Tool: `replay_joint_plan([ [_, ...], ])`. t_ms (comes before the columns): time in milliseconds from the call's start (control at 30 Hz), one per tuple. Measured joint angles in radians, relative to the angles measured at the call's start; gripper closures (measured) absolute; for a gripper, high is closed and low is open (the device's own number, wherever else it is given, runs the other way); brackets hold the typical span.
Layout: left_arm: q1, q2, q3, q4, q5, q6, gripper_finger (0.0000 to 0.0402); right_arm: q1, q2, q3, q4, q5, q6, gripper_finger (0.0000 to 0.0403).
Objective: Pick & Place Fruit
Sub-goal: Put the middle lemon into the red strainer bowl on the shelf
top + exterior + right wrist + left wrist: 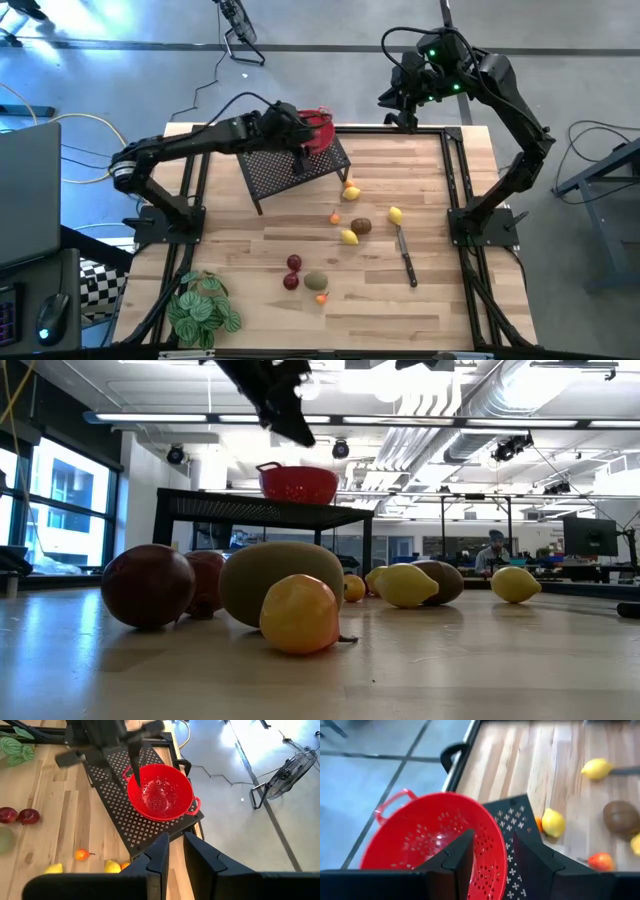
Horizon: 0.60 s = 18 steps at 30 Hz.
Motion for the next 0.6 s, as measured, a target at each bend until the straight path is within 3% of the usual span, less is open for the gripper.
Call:
replay_joint_plan([
  [267,0.002,-0.130,0.000,0.023,-0.015,-0.084,0.0268,0.025,-0.009,0.000,-0.042,0.000,0.129,0.0353],
  [400,0.002,-0.186,0.000,0.003,-0.018,-0.051,0.0268,0.041,-0.009,0.000,-0.047,0.001,0.220,0.0353],
  [600,0.002,-0.268,-0.043,-0.109,0.017,-0.069,0.0278,0.068,-0.009,0.000,-0.222,0.004,0.313,0.0353],
])
